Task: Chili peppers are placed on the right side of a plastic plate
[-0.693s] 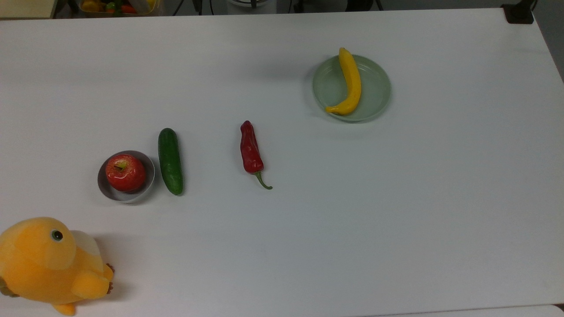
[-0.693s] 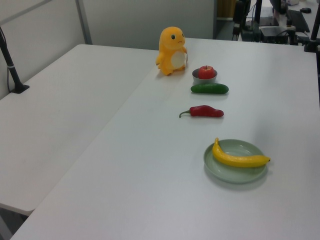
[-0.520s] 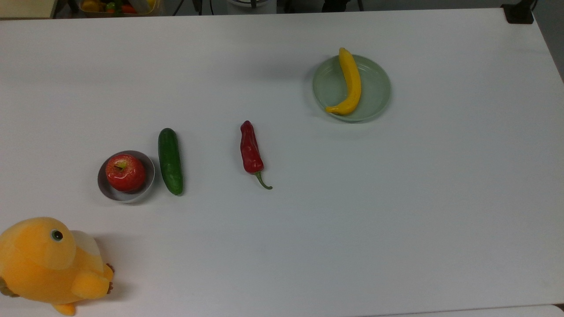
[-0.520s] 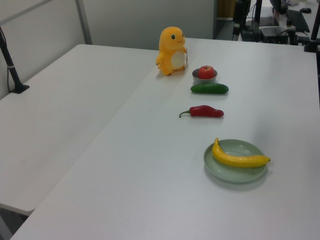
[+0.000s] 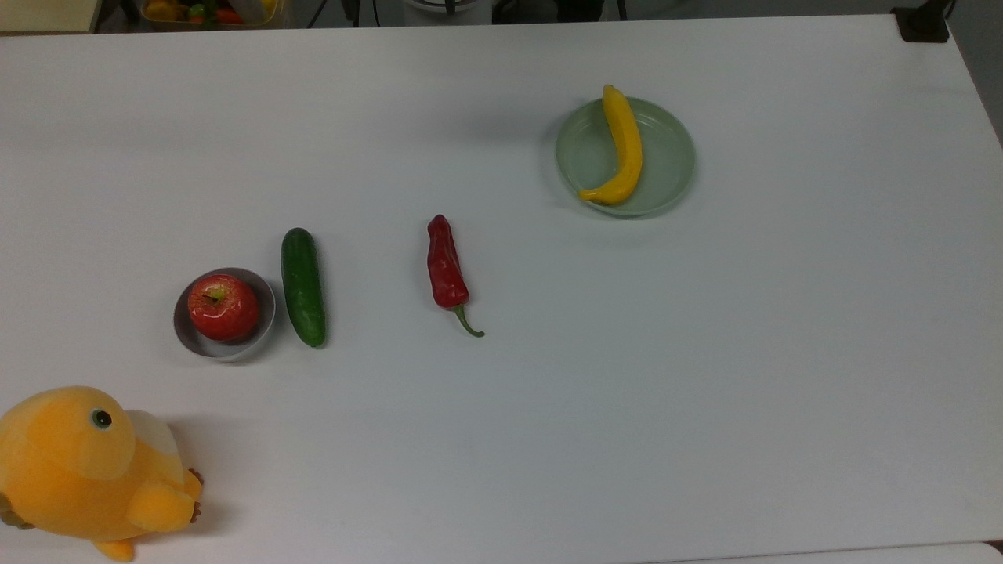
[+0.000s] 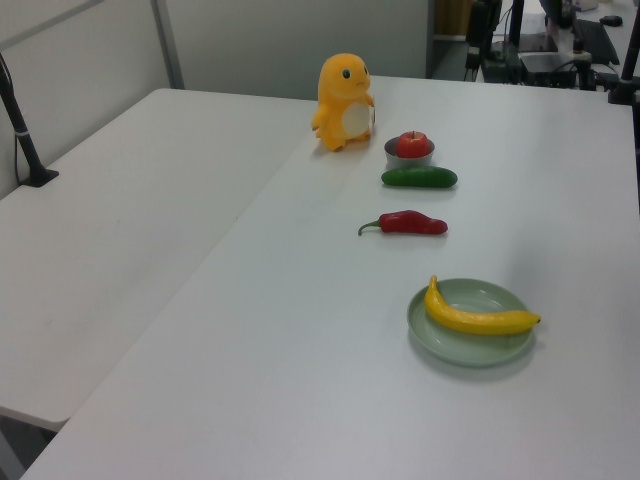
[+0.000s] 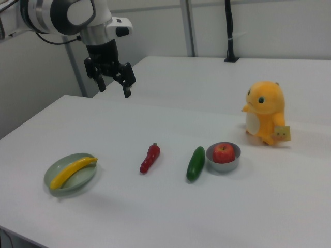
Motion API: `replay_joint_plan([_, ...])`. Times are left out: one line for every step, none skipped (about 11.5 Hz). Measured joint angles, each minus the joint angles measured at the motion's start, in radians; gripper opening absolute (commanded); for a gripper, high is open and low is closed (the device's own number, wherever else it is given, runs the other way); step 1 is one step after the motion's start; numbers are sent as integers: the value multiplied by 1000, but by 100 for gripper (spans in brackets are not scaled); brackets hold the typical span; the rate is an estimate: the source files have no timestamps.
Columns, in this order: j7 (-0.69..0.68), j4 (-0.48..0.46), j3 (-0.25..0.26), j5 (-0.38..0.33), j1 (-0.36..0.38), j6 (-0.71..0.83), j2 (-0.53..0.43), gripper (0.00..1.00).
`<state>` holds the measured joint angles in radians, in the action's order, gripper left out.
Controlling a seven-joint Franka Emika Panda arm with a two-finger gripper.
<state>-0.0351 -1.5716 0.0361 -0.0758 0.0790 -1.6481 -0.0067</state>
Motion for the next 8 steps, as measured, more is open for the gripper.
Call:
replay_joint_plan([0, 0, 0, 0, 0, 0, 0, 100])
replay_joint_plan([0, 0, 0, 0, 0, 0, 0, 100])
replay_joint_plan([0, 0, 0, 0, 0, 0, 0, 100])
replay_joint_plan([0, 0, 0, 0, 0, 0, 0, 100])
replay_joint_plan([0, 0, 0, 0, 0, 0, 0, 100])
replay_joint_plan([-5, 0, 1, 0, 0, 0, 0, 100])
replay_joint_plan([-33, 0, 4, 1, 0, 0, 0, 100])
replay_joint_plan([-75, 0, 9, 1, 0, 0, 0, 100])
